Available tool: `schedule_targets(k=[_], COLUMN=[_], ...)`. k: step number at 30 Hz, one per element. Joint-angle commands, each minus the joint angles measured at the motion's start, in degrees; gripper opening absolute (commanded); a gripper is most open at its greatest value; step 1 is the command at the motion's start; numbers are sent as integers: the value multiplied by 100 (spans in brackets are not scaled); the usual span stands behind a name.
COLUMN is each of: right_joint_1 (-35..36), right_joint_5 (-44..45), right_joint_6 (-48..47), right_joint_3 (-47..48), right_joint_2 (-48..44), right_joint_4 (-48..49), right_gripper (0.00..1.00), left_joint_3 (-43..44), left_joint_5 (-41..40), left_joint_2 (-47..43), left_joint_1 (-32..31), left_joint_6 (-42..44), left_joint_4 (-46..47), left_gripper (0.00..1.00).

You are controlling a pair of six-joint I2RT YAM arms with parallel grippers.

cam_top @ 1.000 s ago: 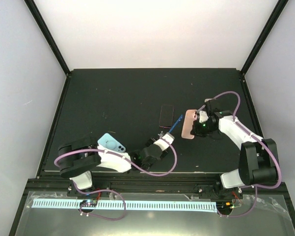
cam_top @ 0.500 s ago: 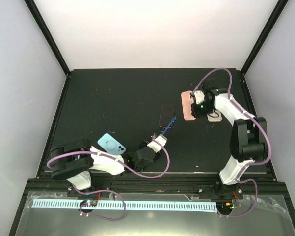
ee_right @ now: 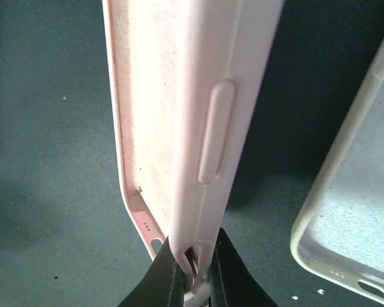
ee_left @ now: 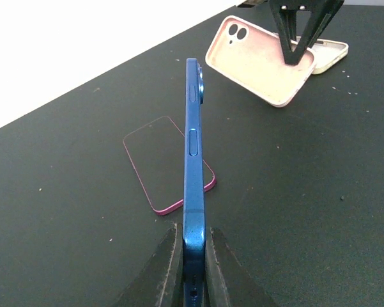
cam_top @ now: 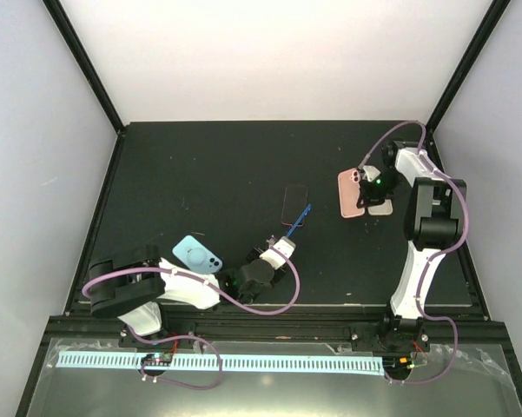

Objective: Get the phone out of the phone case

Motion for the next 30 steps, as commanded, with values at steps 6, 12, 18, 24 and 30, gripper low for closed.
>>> schedule_targets(k=[6,12,18,24,30], right_joint_1=[-311,-349,-762,-855,-855], right_joint_5=[-52,275,-351,-1449,-1320], right_joint_6=[-191,-205,-444,-287,203], right_joint_3=[498,457,-456,-2222,-3582], right_joint_2=[443,-219,-1762,-4142,-5742], right_joint_4=[-358,64,859,2091,3053], right_gripper=[21,40,42,43,55], left_joint_3=[443,800,1676,3463,3707], left_joint_5=[-216,-519,-567,-193,-930], left_joint_2=[241,131,421,1172,1501], left_joint_1=[-2,46,366,1036,1352], left_joint_6=[138,661,1236,1063,1385], left_joint_4=[361,-45,-1306,-4096,-4537], left_gripper=[2,2,2,2,2])
